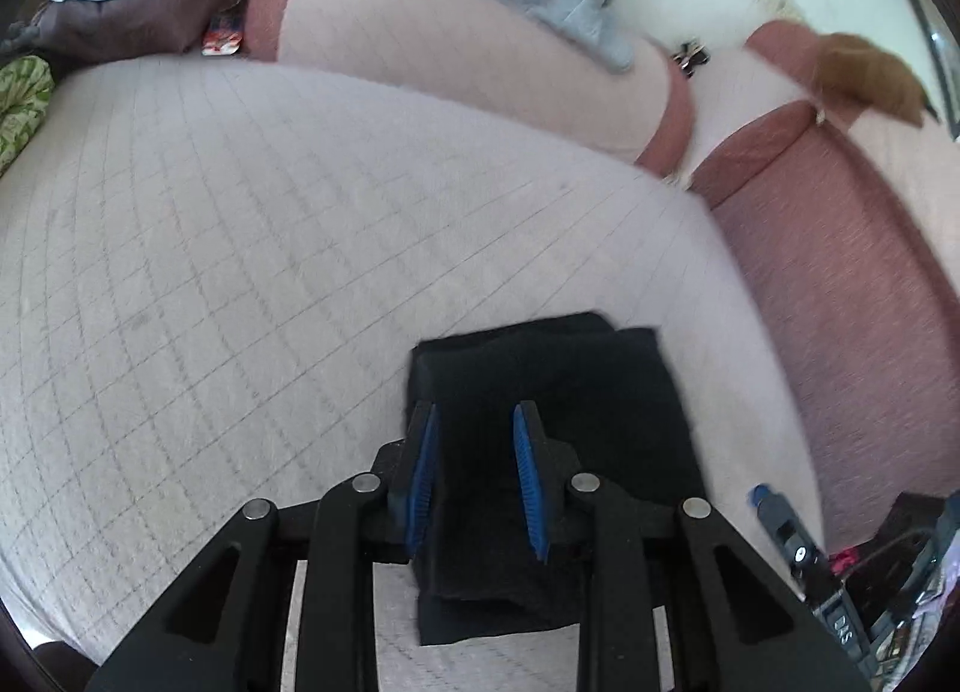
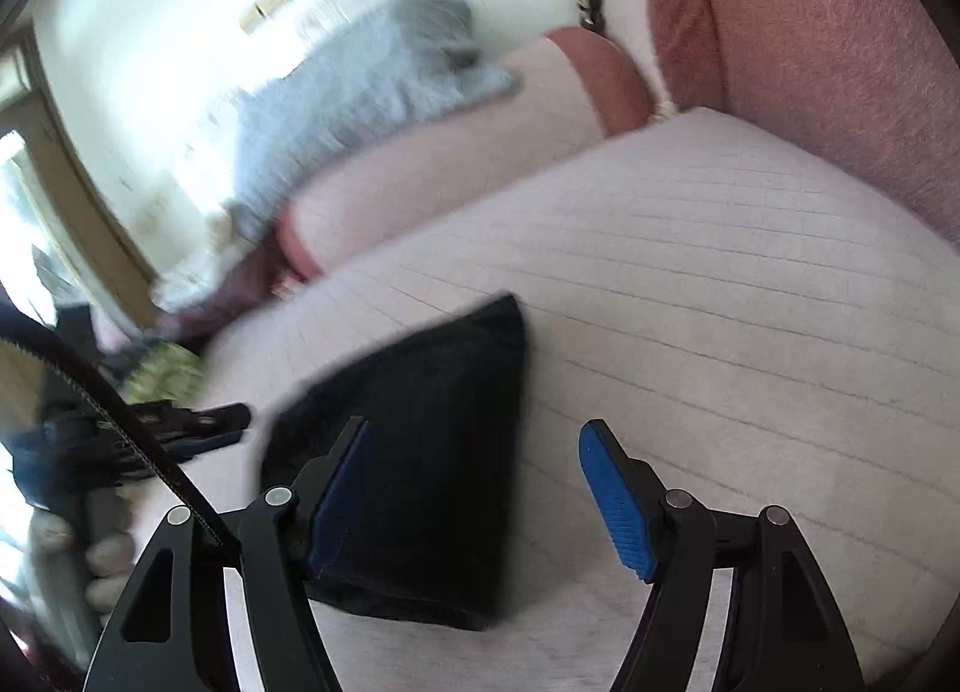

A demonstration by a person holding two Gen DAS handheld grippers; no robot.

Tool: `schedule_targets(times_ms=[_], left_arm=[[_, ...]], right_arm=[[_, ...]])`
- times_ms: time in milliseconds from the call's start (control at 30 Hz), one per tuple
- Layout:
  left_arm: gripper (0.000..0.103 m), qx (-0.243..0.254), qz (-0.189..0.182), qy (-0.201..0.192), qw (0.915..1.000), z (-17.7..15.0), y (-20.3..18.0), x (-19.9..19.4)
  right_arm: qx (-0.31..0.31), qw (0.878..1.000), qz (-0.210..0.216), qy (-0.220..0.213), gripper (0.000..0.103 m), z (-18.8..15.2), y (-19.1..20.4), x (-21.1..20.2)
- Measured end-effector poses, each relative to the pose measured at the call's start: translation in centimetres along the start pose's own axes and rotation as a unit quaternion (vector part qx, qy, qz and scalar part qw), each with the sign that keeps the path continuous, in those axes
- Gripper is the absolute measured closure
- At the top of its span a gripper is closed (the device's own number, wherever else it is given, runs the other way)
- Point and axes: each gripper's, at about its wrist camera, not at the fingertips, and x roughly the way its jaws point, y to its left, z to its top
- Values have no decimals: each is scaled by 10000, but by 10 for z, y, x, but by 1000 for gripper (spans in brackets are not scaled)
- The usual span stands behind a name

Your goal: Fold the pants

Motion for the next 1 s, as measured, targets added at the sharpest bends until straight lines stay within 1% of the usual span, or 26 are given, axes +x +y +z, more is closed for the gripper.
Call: schedule_targets(times_ms=[33, 67, 100, 167, 233, 267, 300, 333, 367, 500, 600, 633, 700, 767, 833, 900, 967, 1000], left_arm=[[79, -66, -120, -55, 9999, 3, -1, 0], [75, -104, -204, -56, 9997, 4, -1, 3], [71, -148, -289, -14, 9995, 5, -1, 9], [69, -259, -375, 239, 9987, 7, 1, 34], [69, -326, -207, 635, 9972, 4, 6, 68], [69, -362, -137, 725, 9966, 0, 8, 79], [68, -403, -173, 680, 9967, -3, 12, 85], [67, -401, -206, 559, 9974, -4, 12, 85], [67, -360, -182, 535, 9978, -4, 10, 85], [65, -137, -58, 546, 9984, -2, 4, 83], [65, -252, -234, 441, 9984, -1, 6, 64], [65, -278, -279, 358, 9986, -3, 8, 51], [60, -305, -235, 258, 9989, -8, 13, 37], [57, -362, -106, 175, 9991, -19, 23, 24], [56, -419, -28, 204, 9989, -31, 34, 22], [53, -452, -67, 296, 9985, -41, 39, 26], [52, -460, -111, 429, 9980, -48, 42, 34], [48, -454, -155, 449, 9978, -50, 41, 38]], right_arm=[[106, 9997, 219, 12, 27, 1, 1, 0], [204, 9987, 455, 71, 28, 1, 3, 1], [333, 9962, 772, 218, 29, 0, 3, 7], [673, 9901, 1107, 543, 30, -6, -2, 20], [848, 9885, 1049, 688, 30, -12, -7, 27], [857, 9887, 955, 774, 30, -14, -9, 30], [870, 9882, 902, 879, 31, -16, -11, 34], [921, 9867, 935, 962, 31, -17, -14, 38], [990, 9855, 953, 996, 31, -18, -17, 41], [1313, 9806, 1104, 951, 30, -19, -28, 48], [1380, 9791, 1187, 911, 30, -16, -27, 46], [1400, 9790, 1204, 865, 30, -16, -27, 44], [1480, 9786, 1220, 751, 28, -15, -29, 35], [1544, 9779, 1236, 679, 27, -13, -31, 27], [1553, 9794, 1143, 595, 25, -11, -32, 22], [1478, 9823, 1007, 565, 25, -10, -34, 20], [1447, 9835, 904, 603, 25, -11, -33, 21], [1434, 9841, 817, 652, 25, -13, -33, 23]])
